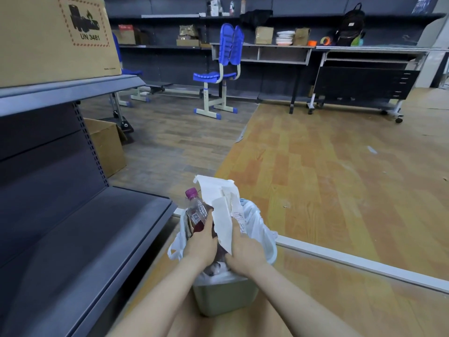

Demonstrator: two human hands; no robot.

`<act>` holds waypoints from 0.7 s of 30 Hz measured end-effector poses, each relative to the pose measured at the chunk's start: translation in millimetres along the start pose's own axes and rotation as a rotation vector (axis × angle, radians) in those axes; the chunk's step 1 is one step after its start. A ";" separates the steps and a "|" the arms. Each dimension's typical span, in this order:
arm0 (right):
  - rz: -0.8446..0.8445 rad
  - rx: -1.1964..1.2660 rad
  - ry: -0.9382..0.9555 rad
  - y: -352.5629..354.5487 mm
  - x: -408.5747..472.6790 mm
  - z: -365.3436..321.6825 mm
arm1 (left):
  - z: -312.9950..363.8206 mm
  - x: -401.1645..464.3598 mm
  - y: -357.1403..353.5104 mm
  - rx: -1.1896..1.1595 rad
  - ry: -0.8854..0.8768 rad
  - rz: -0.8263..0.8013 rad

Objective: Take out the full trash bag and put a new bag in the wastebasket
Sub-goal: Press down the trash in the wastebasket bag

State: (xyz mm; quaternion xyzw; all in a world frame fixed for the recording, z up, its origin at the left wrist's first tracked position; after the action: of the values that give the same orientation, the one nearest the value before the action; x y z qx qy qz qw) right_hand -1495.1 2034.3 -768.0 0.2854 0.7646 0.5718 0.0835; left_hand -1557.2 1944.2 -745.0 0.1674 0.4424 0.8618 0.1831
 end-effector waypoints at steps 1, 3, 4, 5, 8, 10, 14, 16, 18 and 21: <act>-0.011 -0.007 0.017 0.8 -0.1 0.1 | -0.1 0.1 5.5 0.061 -0.007 0.020; -0.031 -0.037 0.036 0.4 -1.7 -1.7 | 8.8 1.2 27.2 0.186 -0.025 0.138; -0.032 -0.050 0.043 0.2 -2.8 -3.5 | 19.4 1.4 41.7 0.254 -0.085 0.228; -0.036 -0.063 0.047 -0.9 -4.2 -4.9 | 34.0 2.1 53.3 0.341 -0.228 0.324; -0.057 -0.071 0.041 0.4 -4.2 -4.0 | 64.5 4.0 43.7 0.621 -0.689 0.285; -0.091 -0.063 0.094 6.1 -5.6 -2.2 | 55.4 10.4 18.6 0.778 -0.748 0.041; 0.038 -0.062 0.109 38.5 -6.9 25.5 | 56.4 17.7 -2.9 0.751 -0.792 -0.043; 0.254 -0.034 0.075 57.5 -1.9 44.1 | 57.6 16.4 -11.3 0.744 -0.820 -0.067; 0.369 0.054 0.048 64.9 5.7 57.5 | 55.0 13.6 -14.2 0.732 -0.822 -0.086; 0.360 0.172 0.008 64.6 24.3 54.7 | 51.2 10.2 -13.4 0.695 -0.838 -0.094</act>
State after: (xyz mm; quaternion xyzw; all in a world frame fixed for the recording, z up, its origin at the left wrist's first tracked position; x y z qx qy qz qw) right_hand -1468.2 2104.2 -721.7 0.4213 0.7476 0.5112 -0.0480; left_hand -1540.8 1992.0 -726.5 0.5273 0.5971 0.5152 0.3162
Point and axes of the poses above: each hand's wrist, its own x-axis towards the middle knuckle, its own y-axis out of the back of the hand, z = x × y, the point moved 8 cm from there along x, towards the middle knuckle, and after that the axes turned 14 degrees about z, right-handed, at the moved point
